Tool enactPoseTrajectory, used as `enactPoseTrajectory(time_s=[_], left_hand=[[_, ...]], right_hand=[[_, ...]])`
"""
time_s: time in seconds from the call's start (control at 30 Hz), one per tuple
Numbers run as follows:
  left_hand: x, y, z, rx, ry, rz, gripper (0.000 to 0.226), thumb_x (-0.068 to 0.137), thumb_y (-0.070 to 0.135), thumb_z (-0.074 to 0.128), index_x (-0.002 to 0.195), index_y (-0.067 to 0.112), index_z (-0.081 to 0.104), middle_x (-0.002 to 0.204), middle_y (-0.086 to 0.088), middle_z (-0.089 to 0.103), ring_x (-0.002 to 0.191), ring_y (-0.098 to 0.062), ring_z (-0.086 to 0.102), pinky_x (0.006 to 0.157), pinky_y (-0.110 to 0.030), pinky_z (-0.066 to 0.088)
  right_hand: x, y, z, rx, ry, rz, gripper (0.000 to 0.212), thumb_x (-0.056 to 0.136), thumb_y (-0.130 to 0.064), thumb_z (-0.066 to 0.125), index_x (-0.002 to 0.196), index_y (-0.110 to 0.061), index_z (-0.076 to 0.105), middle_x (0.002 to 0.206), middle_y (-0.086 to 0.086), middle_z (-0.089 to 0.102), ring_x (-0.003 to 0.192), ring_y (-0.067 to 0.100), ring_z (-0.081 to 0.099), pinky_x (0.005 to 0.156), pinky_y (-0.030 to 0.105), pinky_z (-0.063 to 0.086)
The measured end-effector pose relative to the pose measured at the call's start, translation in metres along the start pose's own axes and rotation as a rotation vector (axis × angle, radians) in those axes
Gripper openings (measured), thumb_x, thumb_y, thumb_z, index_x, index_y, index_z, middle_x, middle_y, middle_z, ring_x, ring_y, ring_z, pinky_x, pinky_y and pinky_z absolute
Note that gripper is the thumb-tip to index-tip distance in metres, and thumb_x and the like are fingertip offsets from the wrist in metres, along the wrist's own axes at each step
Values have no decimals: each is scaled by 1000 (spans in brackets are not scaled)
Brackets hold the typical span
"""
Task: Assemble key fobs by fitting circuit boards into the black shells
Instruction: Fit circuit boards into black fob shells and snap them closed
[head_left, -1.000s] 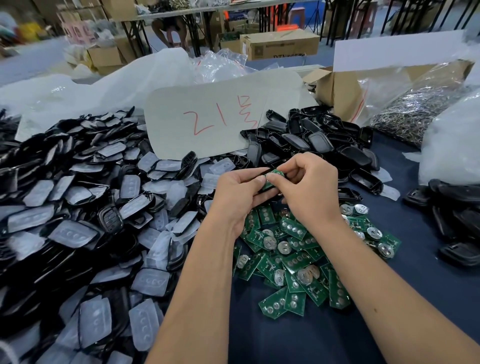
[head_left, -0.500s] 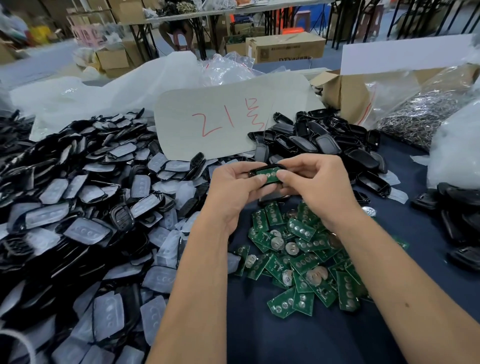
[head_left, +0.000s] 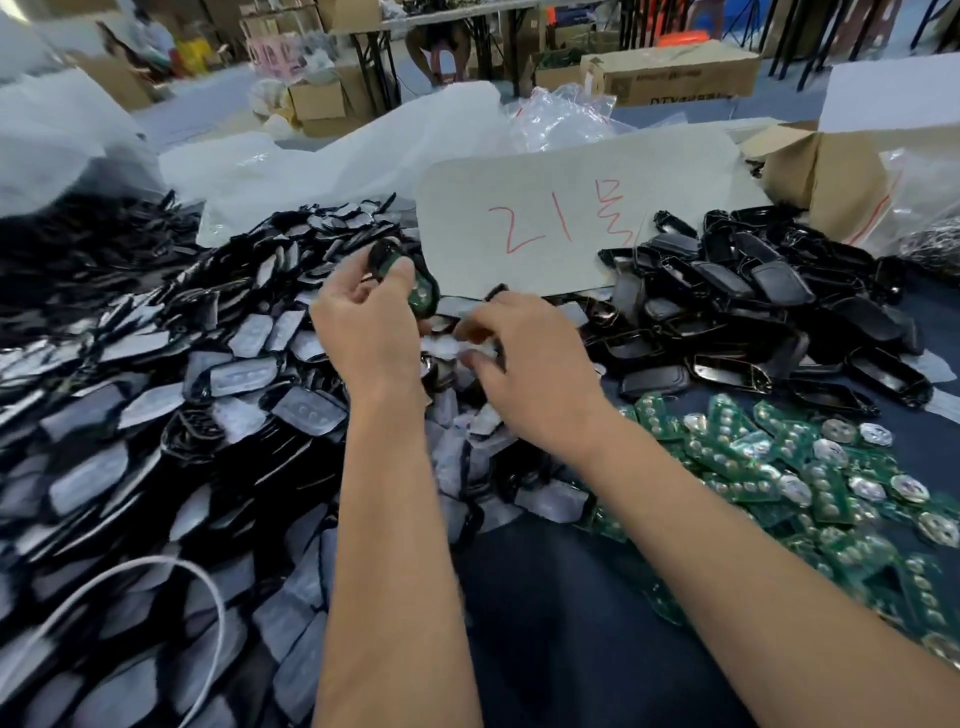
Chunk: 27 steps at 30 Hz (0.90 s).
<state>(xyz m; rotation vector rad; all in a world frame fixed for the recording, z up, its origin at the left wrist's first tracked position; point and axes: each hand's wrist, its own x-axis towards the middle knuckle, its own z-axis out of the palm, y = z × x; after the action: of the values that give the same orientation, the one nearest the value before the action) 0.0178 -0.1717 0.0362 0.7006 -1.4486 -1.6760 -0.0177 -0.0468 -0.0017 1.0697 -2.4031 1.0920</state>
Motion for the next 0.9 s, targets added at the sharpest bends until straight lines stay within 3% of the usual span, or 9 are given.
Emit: enactPoseTrajectory(time_s=[0.1, 0.17, 0.23, 0.33, 0.47, 0.53, 0.67, 0.77, 0.9], left_hand=[[15, -4, -15, 83, 77, -4, 16, 96, 9, 63, 92, 23, 72, 73, -3, 65, 56, -21, 64, 61, -41, 61], [19, -9, -18, 71, 90, -78, 15, 97, 10, 63, 98, 22, 72, 84, -10, 67, 58, -26, 66, 63, -45, 63], [21, -14, -20, 76, 92, -110, 23, 98, 11, 63, 120, 9, 70, 90, -10, 68, 49, -20, 66, 55, -33, 59], [24, -18, -22, 102, 95, -87, 31, 99, 6, 58, 128, -1, 64, 96, -11, 67, 45, -16, 65, 53, -26, 56], [19, -15, -19, 63, 21, -100, 41, 96, -7, 48, 130, 11, 64, 102, -2, 60, 50, -18, 67, 55, -24, 57], [14, -16, -12, 109, -72, -45, 47, 96, -9, 49, 128, 23, 63, 103, 1, 60, 54, -19, 70, 57, -22, 57], [-6, -22, 22, 302, -342, 98, 34, 97, -5, 55, 91, 17, 79, 71, 7, 66, 71, -16, 66, 65, -32, 61], [-35, -29, 50, 400, -569, 102, 37, 94, -4, 53, 84, 19, 81, 60, 14, 66, 65, -8, 62, 66, -37, 63], [-70, -35, 76, 420, -878, -40, 36, 90, -9, 51, 79, 11, 80, 80, -9, 72, 64, -15, 70, 59, -29, 61]], right_hand=[[7, -12, 24, -263, -279, -169, 46, 94, -11, 65, 137, -27, 64, 136, -4, 56, 125, 25, 38, 97, 36, 47], [10, -15, 31, -328, -343, -198, 50, 94, -10, 61, 138, -34, 63, 143, -10, 52, 127, 25, 35, 96, 42, 47], [11, -15, 33, -303, -309, -212, 45, 92, -9, 63, 131, -33, 70, 132, -11, 60, 121, 26, 39, 92, 44, 45], [10, -14, 29, -234, -226, -219, 35, 88, -7, 70, 117, -24, 80, 110, -11, 72, 111, 27, 47, 86, 44, 44], [11, -8, 4, -238, -228, -203, 24, 97, -18, 65, 115, -26, 79, 100, -9, 72, 109, 24, 47, 87, 44, 42], [10, -1, -18, -158, -224, -145, 22, 100, -22, 65, 117, -25, 79, 95, -5, 71, 103, 20, 50, 87, 40, 43], [-5, 29, -73, 57, -166, 82, 18, 95, -18, 74, 110, -24, 82, 79, -22, 66, 81, -10, 61, 74, 5, 40], [-25, 59, -112, 165, -209, 213, 17, 94, -16, 76, 100, -31, 82, 78, -15, 75, 76, -4, 68, 69, 5, 46], [-44, 92, -150, 206, -329, 292, 18, 96, -12, 74, 98, -27, 83, 77, -12, 77, 66, -5, 65, 64, 9, 44]])
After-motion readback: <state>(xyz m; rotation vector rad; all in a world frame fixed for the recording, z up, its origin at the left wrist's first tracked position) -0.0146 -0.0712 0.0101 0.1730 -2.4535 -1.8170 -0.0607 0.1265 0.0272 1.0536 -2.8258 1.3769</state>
